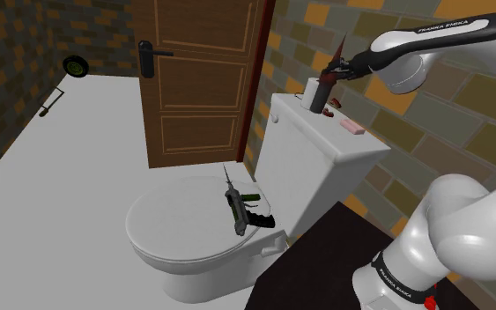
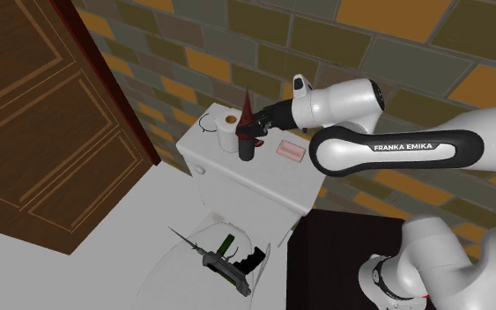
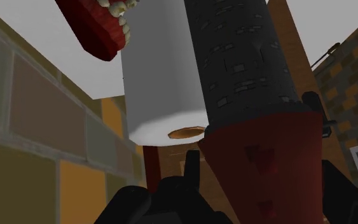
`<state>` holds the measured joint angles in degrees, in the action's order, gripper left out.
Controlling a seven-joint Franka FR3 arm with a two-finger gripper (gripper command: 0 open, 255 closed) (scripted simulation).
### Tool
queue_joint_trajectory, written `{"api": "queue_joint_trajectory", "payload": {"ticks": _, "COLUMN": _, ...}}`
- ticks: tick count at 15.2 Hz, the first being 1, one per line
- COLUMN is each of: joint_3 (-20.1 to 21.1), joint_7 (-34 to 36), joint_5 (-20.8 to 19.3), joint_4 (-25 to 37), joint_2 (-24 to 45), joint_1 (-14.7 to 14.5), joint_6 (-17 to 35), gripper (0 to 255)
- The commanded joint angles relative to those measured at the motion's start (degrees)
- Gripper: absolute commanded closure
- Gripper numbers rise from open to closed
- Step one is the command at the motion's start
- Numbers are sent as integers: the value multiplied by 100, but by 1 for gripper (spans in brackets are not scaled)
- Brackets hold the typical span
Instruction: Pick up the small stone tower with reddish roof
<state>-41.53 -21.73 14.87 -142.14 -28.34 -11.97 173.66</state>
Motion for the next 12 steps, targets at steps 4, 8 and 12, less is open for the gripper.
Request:
{"api": "queue_joint_trajectory", "payload": {"ticks": 4, "joint_3": 393, "joint_7": 268, "joint_5": -148, "joint_4": 242, "joint_2": -35, "joint_1": 384, "joint_6": -389, "gripper": 255}}
{"api": "queue_joint_trajectory", "payload": {"ticks": 8, "joint_3": 621, "joint_7": 453, "joint_5": -259, "joint_4": 461, "joint_2": -62, "joint_1": 607, "joint_6": -694, "gripper": 255}}
{"api": "queue_joint_trajectory", "payload": {"ticks": 12, "joint_3": 724, "joint_7": 548, "joint_5": -316, "joint_4": 587, "joint_2": -75, "joint_1": 706, "joint_6": -856, "gripper": 255}}
